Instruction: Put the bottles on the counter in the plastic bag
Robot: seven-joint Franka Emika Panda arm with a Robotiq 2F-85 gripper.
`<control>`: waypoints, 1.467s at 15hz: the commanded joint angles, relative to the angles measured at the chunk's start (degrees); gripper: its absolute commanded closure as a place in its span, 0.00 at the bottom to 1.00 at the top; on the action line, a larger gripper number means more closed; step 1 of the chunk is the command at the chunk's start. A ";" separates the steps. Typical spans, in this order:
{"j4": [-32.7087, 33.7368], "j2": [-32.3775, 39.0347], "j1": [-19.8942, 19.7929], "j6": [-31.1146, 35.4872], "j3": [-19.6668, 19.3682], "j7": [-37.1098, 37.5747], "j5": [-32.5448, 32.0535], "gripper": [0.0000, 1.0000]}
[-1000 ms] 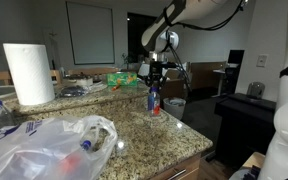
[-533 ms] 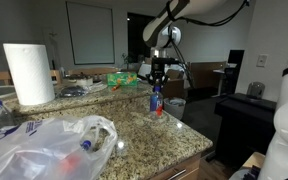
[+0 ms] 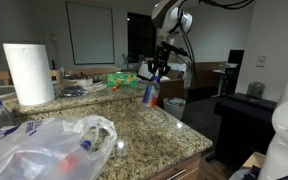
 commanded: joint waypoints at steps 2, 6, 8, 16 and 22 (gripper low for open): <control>-0.27 2.68 1.85 -1.09 2.13 -10.58 11.55 0.88; 3.23 9.60 4.23 -3.05 6.30 -17.26 20.03 0.88; 6.13 12.63 4.57 -6.08 8.23 -20.00 22.09 0.88; 18.15 20.33 5.05 -25.29 12.85 -28.76 22.72 0.88; 27.40 31.37 6.60 -34.64 17.21 -34.29 22.16 0.88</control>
